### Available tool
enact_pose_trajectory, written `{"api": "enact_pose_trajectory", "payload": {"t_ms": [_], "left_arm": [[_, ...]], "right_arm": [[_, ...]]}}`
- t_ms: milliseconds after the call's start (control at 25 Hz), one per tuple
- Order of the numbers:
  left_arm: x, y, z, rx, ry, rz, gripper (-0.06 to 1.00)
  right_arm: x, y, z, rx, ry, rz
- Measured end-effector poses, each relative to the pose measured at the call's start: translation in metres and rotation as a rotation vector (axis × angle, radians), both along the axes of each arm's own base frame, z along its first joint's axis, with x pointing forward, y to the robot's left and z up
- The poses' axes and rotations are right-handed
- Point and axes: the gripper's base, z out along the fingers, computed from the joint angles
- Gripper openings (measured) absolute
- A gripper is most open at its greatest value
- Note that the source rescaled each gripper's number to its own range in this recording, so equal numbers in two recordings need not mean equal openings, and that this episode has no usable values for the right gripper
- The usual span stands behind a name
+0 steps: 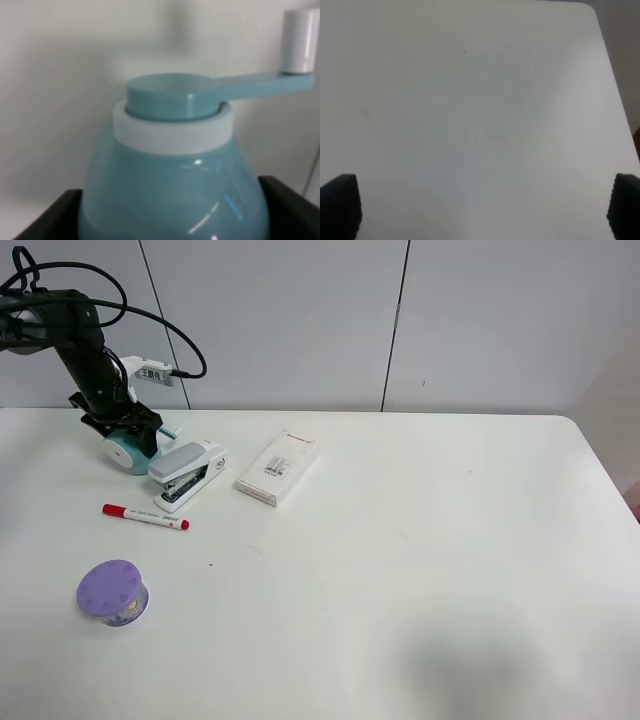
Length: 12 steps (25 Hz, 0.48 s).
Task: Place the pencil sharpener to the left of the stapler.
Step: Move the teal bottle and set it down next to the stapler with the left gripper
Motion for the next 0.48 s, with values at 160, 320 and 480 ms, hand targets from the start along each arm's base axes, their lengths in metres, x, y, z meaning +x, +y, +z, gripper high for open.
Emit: {"api": "enact_pose_trajectory", "payload": {"t_ms": [160,320,480], "left_arm": [[-0.0001,-0.0006,0.0000,-0.007,0.001,0.004,0.45],[0.0000,-0.0014,0.0001,-0.017,0.001,0.007,0.55],[0.0000,-0.0023,0.0002,-0.028,0.001,0.018,0.64]], "right_arm": [[0.0000,0.0000,0.0000,0.000,0.000,0.000],[0.0000,0.0000,0.0000,0.000,0.000,0.000],[0.0000,0.0000,0.0000,0.000,0.000,0.000]]}}
